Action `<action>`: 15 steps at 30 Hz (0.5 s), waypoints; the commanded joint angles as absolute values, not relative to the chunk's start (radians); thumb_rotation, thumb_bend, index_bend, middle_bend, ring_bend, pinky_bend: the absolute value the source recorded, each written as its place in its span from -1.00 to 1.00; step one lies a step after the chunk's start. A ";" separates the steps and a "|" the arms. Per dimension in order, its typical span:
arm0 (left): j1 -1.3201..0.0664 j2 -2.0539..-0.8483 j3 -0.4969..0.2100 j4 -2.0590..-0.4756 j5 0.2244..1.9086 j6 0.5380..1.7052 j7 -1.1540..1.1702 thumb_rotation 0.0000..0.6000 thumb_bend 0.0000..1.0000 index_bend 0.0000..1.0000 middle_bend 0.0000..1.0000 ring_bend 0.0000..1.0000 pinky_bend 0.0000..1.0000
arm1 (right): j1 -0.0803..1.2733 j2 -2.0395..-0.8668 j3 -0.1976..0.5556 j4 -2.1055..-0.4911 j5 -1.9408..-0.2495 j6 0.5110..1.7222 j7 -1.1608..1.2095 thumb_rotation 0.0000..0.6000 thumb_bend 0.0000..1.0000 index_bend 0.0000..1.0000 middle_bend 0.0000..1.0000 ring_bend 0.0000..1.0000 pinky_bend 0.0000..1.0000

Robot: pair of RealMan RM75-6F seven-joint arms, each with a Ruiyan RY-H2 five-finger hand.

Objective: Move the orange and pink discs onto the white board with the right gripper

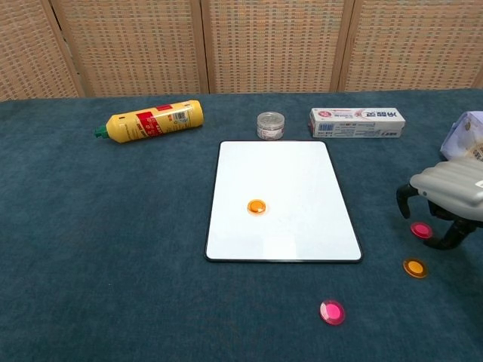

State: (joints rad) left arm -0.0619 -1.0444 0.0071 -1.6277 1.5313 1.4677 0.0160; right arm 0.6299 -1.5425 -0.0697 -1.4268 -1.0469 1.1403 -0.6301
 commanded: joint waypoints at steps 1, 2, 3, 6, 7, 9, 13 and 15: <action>-0.062 -1.044 0.007 -1.628 1.531 1.467 0.017 1.00 -1.00 -1.00 -1.00 -1.00 -1.00 | 0.624 -1.547 -0.064 -1.418 -1.053 1.133 -0.627 1.00 -0.35 -0.17 0.99 0.89 1.00; -0.062 -1.044 0.007 -1.628 1.530 1.467 0.017 1.00 -1.00 -1.00 -1.00 -1.00 -1.00 | 0.622 -1.548 -0.062 -1.414 -1.055 1.130 -0.627 1.00 -0.34 -0.17 0.99 0.89 1.00; -0.062 -1.045 0.007 -1.628 1.530 1.466 0.019 1.00 -1.00 -1.00 -1.00 -1.00 -1.00 | 0.619 -1.550 -0.060 -1.408 -1.059 1.126 -0.627 1.00 -0.33 -0.17 0.99 0.89 1.00; -0.063 -1.046 0.005 -1.629 1.525 1.464 0.022 1.00 -1.00 -1.00 -1.00 -1.00 -1.00 | 0.613 -1.554 -0.054 -1.393 -1.062 1.114 -0.629 1.00 -0.33 -0.17 0.98 0.89 1.00; -0.064 -1.046 0.005 -1.629 1.525 1.463 0.023 1.00 -1.00 -1.00 -1.00 -1.00 -1.00 | 0.611 -1.554 -0.052 -1.390 -1.063 1.111 -0.628 1.00 -0.33 -0.17 0.98 0.89 1.00; -0.064 -1.047 0.005 -1.629 1.524 1.461 0.025 1.00 -1.00 -1.00 -1.00 -1.00 -1.00 | 0.607 -1.555 -0.049 -1.384 -1.064 1.103 -0.627 1.00 -0.33 -0.17 0.99 0.89 1.00; -0.065 -1.048 0.006 -1.630 1.524 1.461 0.028 1.00 -1.00 -1.00 -1.00 -1.00 -1.00 | 0.602 -1.556 -0.041 -1.377 -1.070 1.093 -0.621 1.00 -0.33 -0.02 0.99 0.89 1.00; -0.065 -1.048 0.006 -1.630 1.523 1.461 0.030 1.00 -1.00 -1.00 -1.00 -1.00 -1.00 | 0.599 -1.557 -0.038 -1.372 -1.077 1.089 -0.615 1.00 -0.32 0.10 0.99 0.89 1.00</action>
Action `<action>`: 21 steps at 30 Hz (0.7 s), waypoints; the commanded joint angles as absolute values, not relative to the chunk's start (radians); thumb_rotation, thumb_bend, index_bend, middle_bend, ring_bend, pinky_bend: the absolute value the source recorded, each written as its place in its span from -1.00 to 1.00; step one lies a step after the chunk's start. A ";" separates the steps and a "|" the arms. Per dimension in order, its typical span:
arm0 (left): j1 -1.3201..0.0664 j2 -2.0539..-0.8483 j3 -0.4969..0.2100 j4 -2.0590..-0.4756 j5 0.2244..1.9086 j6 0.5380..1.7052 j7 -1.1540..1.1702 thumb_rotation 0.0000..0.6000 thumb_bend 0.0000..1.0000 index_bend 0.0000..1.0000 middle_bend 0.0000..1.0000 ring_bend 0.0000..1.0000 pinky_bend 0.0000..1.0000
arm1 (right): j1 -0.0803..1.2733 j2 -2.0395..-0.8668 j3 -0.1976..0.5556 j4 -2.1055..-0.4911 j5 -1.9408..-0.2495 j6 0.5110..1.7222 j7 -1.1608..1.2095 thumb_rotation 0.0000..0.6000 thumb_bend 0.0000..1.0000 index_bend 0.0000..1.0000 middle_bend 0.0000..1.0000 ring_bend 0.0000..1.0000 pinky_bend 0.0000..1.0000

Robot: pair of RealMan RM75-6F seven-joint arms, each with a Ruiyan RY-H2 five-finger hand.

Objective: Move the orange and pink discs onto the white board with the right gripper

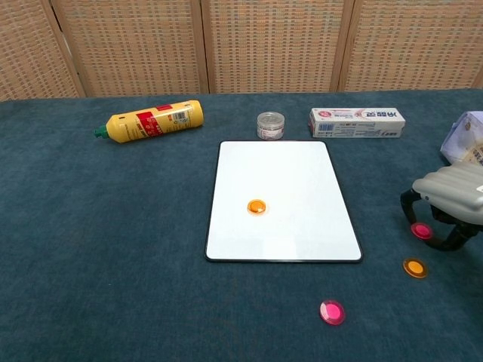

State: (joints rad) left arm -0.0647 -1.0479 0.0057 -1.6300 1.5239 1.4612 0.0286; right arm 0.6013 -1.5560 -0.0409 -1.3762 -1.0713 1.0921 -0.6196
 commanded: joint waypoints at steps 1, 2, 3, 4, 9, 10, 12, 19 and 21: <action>-0.065 -1.049 0.006 -1.630 1.523 1.461 0.030 1.00 -1.00 -1.00 -1.00 -1.00 -1.00 | 0.596 -1.558 -0.035 -1.368 -1.082 1.087 -0.612 1.00 -0.31 0.15 0.99 0.89 1.00; -0.065 -1.049 0.006 -1.631 1.523 1.461 0.030 1.00 -1.00 -1.00 -1.00 -1.00 -1.00 | 0.595 -1.559 -0.033 -1.367 -1.083 1.085 -0.608 1.00 -0.31 0.17 0.99 0.89 1.00; -0.065 -1.049 0.006 -1.631 1.523 1.461 0.031 1.00 -1.00 -1.00 -1.00 -1.00 -1.00 | 0.593 -1.558 -0.029 -1.367 -1.087 1.083 -0.602 1.00 -0.30 0.18 0.99 0.89 1.00; -0.065 -1.049 0.006 -1.631 1.523 1.461 0.031 1.00 -1.00 -1.00 -1.00 -1.00 -1.00 | 0.591 -1.558 -0.027 -1.367 -1.092 1.082 -0.598 1.00 -0.30 0.20 0.99 0.89 1.00; -0.065 -1.049 0.006 -1.631 1.524 1.461 0.031 1.00 -1.00 -1.00 -1.00 -1.00 -1.00 | 0.594 -1.549 -0.002 -1.386 -1.113 1.082 -0.586 1.00 -0.28 0.20 0.99 0.89 1.00; -0.065 -1.049 0.007 -1.631 1.524 1.460 0.033 1.00 -1.00 -1.00 -1.00 -1.00 -1.00 | 0.601 -1.546 0.009 -1.397 -1.117 1.081 -0.590 1.00 -0.27 0.20 0.99 0.89 1.00; -0.066 -1.049 0.007 -1.632 1.524 1.458 0.033 1.00 -1.00 -1.00 -1.00 -1.00 -1.00 | 0.622 -1.537 0.037 -1.431 -1.115 1.076 -0.613 1.00 -0.27 0.20 0.99 0.89 1.00; -0.067 -1.047 0.004 -1.632 1.519 1.458 0.027 1.00 -1.00 -1.00 -1.00 -1.00 -1.00 | 0.747 -1.558 0.170 -1.532 -0.981 1.026 -0.795 1.00 -0.27 0.20 0.99 0.89 1.00; -0.067 -1.046 0.002 -1.630 1.514 1.457 0.023 1.00 -1.00 -1.00 -1.00 -1.00 -1.00 | 0.791 -1.592 0.206 -1.535 -0.920 1.027 -0.861 1.00 -0.27 0.20 0.99 0.89 1.00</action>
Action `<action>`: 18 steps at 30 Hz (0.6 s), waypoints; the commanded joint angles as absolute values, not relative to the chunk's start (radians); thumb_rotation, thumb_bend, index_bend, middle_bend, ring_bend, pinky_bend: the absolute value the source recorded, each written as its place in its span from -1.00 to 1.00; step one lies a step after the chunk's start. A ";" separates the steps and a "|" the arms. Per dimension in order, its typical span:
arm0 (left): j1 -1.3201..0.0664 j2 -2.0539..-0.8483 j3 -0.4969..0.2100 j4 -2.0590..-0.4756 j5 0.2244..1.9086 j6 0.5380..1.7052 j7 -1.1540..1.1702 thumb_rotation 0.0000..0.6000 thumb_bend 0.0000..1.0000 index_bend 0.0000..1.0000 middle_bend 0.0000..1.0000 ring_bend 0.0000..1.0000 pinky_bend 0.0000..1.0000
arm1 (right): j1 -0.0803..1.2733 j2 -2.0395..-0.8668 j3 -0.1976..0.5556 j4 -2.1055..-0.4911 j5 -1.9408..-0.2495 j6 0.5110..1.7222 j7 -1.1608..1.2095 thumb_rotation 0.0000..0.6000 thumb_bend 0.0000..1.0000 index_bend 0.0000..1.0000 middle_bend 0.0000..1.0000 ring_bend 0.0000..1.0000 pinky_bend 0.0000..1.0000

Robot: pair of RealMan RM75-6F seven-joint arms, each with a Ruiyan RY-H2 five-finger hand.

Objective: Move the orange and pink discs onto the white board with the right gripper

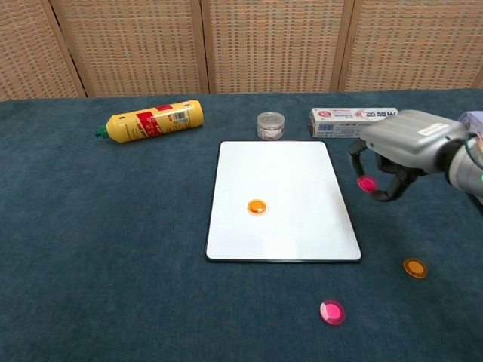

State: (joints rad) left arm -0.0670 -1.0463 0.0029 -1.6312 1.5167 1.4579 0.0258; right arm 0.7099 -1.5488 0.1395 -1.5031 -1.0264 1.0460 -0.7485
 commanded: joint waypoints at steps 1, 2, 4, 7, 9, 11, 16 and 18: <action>-0.068 -1.045 0.001 -1.629 1.512 1.455 0.021 1.00 -1.00 -1.00 -1.00 -1.00 -1.00 | 0.805 -1.606 0.218 -1.532 -0.902 1.027 -0.876 1.00 -0.27 0.20 0.99 0.89 1.00; -0.069 -1.045 0.000 -1.629 1.511 1.453 0.019 1.00 -1.00 -1.00 -1.00 -1.00 -1.00 | 0.820 -1.623 0.228 -1.526 -0.875 1.029 -0.898 1.00 -0.27 0.20 0.99 0.89 1.00; -0.072 -1.044 0.000 -1.627 1.507 1.446 0.016 1.00 -1.00 -1.00 -1.00 -1.00 -1.00 | 0.854 -1.661 0.247 -1.503 -0.820 1.029 -0.941 1.00 -0.27 0.20 0.99 0.89 1.00; -0.076 -1.042 -0.001 -1.625 1.502 1.437 0.012 1.00 -1.00 -1.00 -1.00 -1.00 -1.00 | 0.889 -1.703 0.258 -1.468 -0.762 1.040 -0.991 1.00 -0.31 -0.17 0.99 0.89 1.00; -0.078 -1.042 -0.003 -1.624 1.497 1.433 0.008 1.00 -1.00 -1.00 -1.00 -1.00 -1.00 | 0.904 -1.727 0.263 -1.450 -0.736 1.055 -1.011 1.00 -0.42 -0.49 0.99 0.89 1.00; -0.082 -1.040 -0.006 -1.624 1.491 1.425 0.004 1.00 -1.00 -1.00 -1.00 -1.00 -1.00 | 0.911 -1.735 0.264 -1.454 -0.726 1.069 -1.016 1.00 -0.52 -0.60 0.98 0.89 1.00; -0.083 -1.036 -0.003 -1.627 1.497 1.424 -0.001 1.00 -1.00 -1.00 -1.00 -1.00 -1.00 | 0.895 -1.697 0.245 -1.513 -0.752 1.108 -1.002 1.00 -0.53 -0.60 0.98 0.89 1.00; -0.080 -1.034 -0.001 -1.626 1.503 1.431 -0.004 1.00 -1.00 -1.00 -1.00 -1.00 -1.00 | 0.872 -1.657 0.222 -1.567 -0.776 1.126 -0.984 1.00 -0.52 -0.60 0.98 0.89 1.00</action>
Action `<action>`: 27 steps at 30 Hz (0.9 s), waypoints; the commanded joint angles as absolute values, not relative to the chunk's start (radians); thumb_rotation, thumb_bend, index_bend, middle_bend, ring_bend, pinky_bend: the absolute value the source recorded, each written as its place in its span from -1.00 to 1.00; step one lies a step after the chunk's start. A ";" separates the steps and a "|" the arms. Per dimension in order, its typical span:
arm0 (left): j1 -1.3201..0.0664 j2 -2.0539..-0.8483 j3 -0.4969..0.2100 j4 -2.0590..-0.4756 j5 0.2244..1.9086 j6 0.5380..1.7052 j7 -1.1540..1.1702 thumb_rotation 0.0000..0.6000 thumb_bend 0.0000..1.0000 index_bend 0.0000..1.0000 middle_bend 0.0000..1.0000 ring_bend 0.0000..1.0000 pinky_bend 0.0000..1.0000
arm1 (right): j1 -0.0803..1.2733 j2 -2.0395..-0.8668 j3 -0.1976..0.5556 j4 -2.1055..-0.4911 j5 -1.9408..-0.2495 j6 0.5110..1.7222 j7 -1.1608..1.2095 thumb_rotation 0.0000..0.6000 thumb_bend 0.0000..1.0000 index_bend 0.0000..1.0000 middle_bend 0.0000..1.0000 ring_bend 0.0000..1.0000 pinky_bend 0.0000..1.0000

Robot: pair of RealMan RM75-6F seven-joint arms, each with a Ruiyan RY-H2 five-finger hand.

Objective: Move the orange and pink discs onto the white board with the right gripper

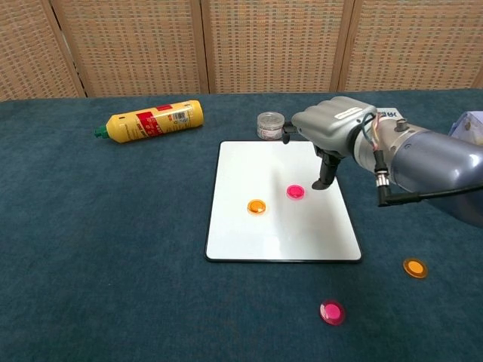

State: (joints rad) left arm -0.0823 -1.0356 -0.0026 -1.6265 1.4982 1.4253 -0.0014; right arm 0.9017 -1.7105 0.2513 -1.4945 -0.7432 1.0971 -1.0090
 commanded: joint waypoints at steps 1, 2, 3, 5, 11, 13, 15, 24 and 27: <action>-0.079 -1.034 0.001 -1.627 1.507 1.434 -0.007 1.00 -1.00 -1.00 -1.00 -1.00 -1.00 | 0.852 -1.631 0.203 -1.604 -0.793 1.137 -0.969 1.00 -0.51 -0.57 0.98 0.89 1.00; -0.078 -1.033 0.002 -1.626 1.511 1.436 -0.008 1.00 -1.00 -1.00 -1.00 -1.00 -1.00 | 0.835 -1.608 0.189 -1.636 -0.811 1.144 -0.950 1.00 -0.50 -0.53 0.98 0.89 1.00; -0.077 -1.033 0.004 -1.626 1.515 1.438 -0.008 1.00 -1.00 -1.00 -1.00 -1.00 -1.00 | 0.813 -1.580 0.172 -1.676 -0.826 1.149 -0.919 1.00 -0.50 -0.50 0.98 0.89 1.00; -0.077 -1.033 0.008 -1.626 1.521 1.439 -0.006 1.00 -1.00 -1.00 -1.00 -1.00 -1.00 | 0.776 -1.536 0.147 -1.733 -0.849 1.153 -0.863 1.00 -0.49 -0.43 0.98 0.89 1.00; -0.071 -1.036 0.016 -1.628 1.543 1.455 0.000 1.00 -1.00 -1.00 -1.00 -1.00 -1.00 | 0.695 -1.447 0.055 -1.791 -0.974 1.169 -0.749 1.00 -0.48 -0.21 0.98 0.89 1.00; -0.069 -1.036 0.018 -1.628 1.547 1.459 0.000 1.00 -1.00 -1.00 -1.00 -1.00 -1.00 | 0.672 -1.430 0.026 -1.791 -1.014 1.173 -0.716 1.00 -0.48 -0.17 0.98 0.89 1.00; -0.068 -1.037 0.018 -1.628 1.549 1.462 0.002 1.00 -1.00 -1.00 -1.00 -1.00 -1.00 | 0.651 -1.419 -0.001 -1.785 -1.053 1.175 -0.683 1.00 -0.48 -0.16 0.99 0.89 1.00; -0.070 -1.042 0.018 -1.630 1.546 1.457 0.016 1.00 -1.00 -1.00 -1.00 -1.00 -1.00 | 0.578 -1.411 -0.080 -1.733 -1.182 1.183 -0.575 1.00 -0.48 -0.12 0.99 0.89 1.00; -0.071 -1.043 0.018 -1.631 1.543 1.453 0.022 1.00 -1.00 -1.00 -1.00 -1.00 -1.00 | 0.569 -1.424 -0.080 -1.714 -1.190 1.175 -0.560 1.00 -0.48 -0.12 0.99 0.89 1.00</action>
State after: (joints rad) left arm -0.0709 -1.0428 0.0182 -1.6308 1.5431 1.4533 0.0218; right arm 0.5724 -1.4195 -0.0784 -1.7186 -1.1876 1.1779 -0.5637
